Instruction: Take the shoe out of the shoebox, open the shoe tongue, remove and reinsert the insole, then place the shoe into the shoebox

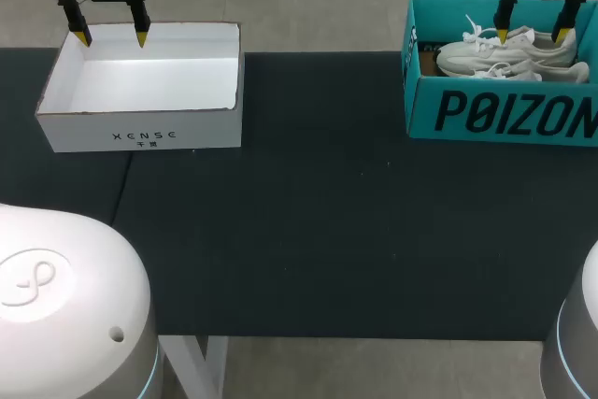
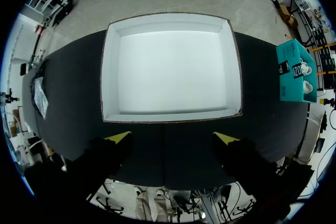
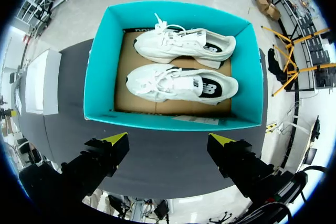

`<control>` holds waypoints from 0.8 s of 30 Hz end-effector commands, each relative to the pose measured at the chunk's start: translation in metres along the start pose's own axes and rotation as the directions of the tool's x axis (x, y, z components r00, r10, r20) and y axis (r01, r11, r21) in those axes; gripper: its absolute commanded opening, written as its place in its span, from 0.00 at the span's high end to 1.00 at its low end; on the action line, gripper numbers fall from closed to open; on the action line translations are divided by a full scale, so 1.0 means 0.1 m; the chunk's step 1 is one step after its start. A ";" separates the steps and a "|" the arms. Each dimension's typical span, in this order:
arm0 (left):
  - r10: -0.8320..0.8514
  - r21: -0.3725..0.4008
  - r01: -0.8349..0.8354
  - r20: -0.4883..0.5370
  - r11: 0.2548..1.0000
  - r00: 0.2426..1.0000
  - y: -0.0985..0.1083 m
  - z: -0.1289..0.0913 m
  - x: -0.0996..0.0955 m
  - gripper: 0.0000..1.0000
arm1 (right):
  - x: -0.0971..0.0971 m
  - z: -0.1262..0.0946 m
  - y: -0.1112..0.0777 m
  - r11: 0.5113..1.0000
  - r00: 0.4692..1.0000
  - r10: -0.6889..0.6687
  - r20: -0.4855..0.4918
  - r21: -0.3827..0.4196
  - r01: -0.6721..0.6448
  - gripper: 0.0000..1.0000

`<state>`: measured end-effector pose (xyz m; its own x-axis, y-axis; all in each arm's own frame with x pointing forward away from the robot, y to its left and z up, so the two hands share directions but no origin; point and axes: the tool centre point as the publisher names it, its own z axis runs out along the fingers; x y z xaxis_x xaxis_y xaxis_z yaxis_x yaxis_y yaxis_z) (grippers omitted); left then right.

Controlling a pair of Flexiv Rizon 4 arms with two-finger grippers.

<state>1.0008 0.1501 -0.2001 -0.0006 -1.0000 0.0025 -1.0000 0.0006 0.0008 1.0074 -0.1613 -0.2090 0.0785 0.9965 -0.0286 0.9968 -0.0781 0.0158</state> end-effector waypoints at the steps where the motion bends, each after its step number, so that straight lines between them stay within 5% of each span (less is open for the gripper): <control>1: 0.000 0.000 0.000 0.001 1.000 1.000 0.00 0.00 0.00 0.00 | -0.26 0.31 0.36 0.996 0.997 0.073 -0.025 0.047 -0.072 0.00; 12: 0.000 0.000 0.000 0.001 1.000 1.000 0.00 0.00 0.00 0.00 | -0.90 0.70 0.61 0.984 0.985 0.175 0.007 -0.039 -0.174 0.00; 24: 0.000 0.000 0.000 0.001 1.000 1.000 0.00 0.00 0.00 0.00 | -1.23 1.12 0.72 0.981 0.985 0.173 -0.012 -0.088 -0.173 0.00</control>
<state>1.0007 0.1500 -0.2000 -0.0006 -1.0000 0.0023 -1.0000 0.0006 0.0009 1.0723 -0.2917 -0.3086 0.2529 0.9672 -0.0251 0.9631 -0.2491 0.1023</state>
